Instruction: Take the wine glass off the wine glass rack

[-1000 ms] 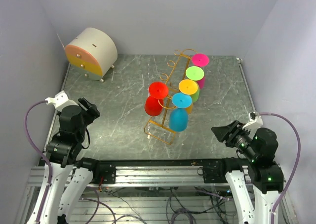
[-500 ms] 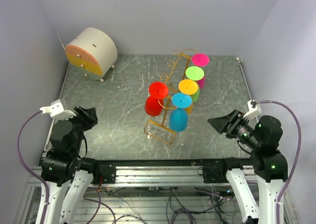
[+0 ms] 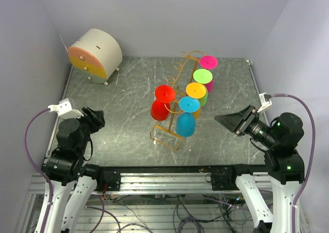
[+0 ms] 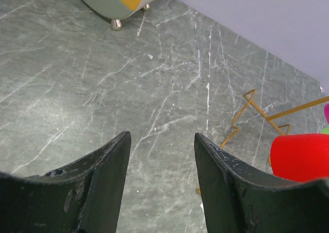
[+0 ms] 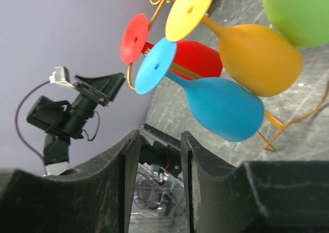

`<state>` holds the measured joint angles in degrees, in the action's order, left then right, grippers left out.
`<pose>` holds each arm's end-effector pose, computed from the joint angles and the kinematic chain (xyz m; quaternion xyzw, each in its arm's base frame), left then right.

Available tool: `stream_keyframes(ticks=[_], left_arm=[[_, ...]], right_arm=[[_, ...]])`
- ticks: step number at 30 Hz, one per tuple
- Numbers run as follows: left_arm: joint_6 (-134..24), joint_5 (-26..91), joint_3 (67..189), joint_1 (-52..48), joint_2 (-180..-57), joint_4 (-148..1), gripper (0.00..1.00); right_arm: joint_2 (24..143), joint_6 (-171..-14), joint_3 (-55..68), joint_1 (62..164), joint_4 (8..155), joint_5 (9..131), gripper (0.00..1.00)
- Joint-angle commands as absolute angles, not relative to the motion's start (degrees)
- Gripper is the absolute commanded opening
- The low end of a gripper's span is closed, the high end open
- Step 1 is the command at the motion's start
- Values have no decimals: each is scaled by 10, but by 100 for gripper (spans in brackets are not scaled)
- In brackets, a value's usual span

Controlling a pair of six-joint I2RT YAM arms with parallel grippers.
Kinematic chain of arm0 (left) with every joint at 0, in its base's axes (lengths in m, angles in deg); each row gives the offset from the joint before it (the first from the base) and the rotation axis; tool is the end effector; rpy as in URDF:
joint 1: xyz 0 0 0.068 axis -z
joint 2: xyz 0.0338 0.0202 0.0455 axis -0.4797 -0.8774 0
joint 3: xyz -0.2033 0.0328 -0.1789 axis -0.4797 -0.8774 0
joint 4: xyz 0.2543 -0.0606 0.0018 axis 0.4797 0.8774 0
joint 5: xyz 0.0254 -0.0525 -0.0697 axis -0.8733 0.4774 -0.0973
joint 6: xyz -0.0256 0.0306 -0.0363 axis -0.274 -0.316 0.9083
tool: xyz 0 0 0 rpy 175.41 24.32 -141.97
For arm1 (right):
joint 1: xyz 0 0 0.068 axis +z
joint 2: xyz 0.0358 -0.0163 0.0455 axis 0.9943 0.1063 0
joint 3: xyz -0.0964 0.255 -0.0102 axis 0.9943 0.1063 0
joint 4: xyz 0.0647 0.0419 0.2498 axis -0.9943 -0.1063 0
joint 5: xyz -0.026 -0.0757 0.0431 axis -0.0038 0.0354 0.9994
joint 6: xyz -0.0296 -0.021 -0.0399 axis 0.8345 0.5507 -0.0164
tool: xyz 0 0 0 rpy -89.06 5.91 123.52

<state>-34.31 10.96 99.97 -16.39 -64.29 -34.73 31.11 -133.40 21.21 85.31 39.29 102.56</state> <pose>0.0837 -0.0098 0.3330 -0.2048 0.7589 -0.1478 0.6003 0.0642 0.0244 0.4020 0.0842 0.7523 0.4872 0.4354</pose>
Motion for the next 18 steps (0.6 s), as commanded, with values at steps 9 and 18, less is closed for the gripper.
stream_keyframes(ticks=[9, 18], left_arm=[[-334, 124, 1004, -156, -635, -354, 63], [-332, 124, 1006, -153, -642, -351, 62]], right_arm=[[384, -1387, 190, 853, 445, 1068, 38], [441, -1349, 149, 853, 402, 1034, 43]])
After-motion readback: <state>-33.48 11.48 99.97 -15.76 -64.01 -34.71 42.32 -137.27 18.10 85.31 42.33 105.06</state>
